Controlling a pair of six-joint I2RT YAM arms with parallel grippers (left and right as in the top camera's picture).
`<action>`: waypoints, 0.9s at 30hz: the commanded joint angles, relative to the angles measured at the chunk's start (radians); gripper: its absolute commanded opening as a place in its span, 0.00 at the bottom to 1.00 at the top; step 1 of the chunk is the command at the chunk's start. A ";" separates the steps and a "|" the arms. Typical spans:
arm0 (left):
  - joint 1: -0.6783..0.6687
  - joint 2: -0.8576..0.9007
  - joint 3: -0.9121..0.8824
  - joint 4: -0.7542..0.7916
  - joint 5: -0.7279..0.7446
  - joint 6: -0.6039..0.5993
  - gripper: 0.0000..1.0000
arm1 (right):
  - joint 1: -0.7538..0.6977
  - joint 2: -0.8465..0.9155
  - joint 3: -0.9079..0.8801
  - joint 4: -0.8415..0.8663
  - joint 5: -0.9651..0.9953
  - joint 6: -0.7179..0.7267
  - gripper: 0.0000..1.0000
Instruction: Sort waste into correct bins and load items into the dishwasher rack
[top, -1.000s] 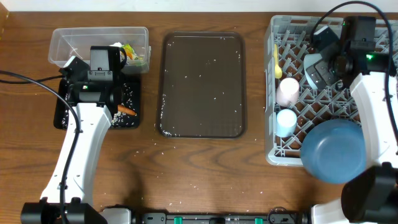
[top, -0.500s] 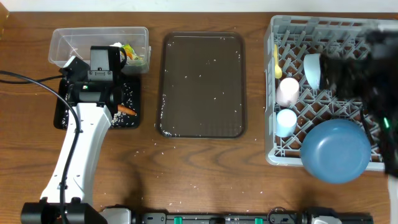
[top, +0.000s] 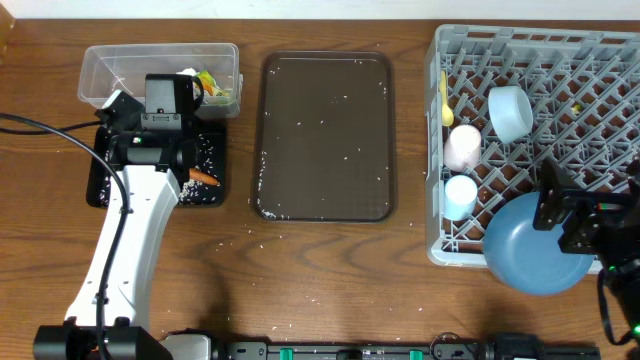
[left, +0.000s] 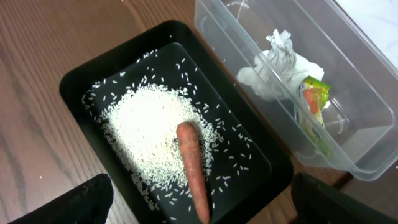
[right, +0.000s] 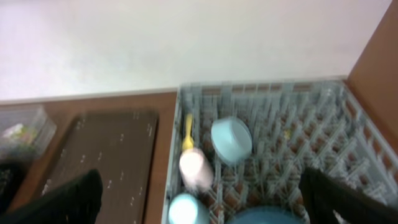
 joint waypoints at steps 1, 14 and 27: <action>0.003 -0.001 0.019 -0.004 -0.015 0.013 0.93 | -0.013 -0.095 -0.212 0.136 -0.002 -0.013 0.99; 0.003 -0.001 0.019 -0.004 -0.015 0.013 0.93 | -0.008 -0.525 -1.057 0.734 -0.135 0.006 0.99; 0.003 -0.001 0.019 -0.004 -0.015 0.013 0.93 | 0.018 -0.700 -1.361 0.887 -0.094 0.005 0.99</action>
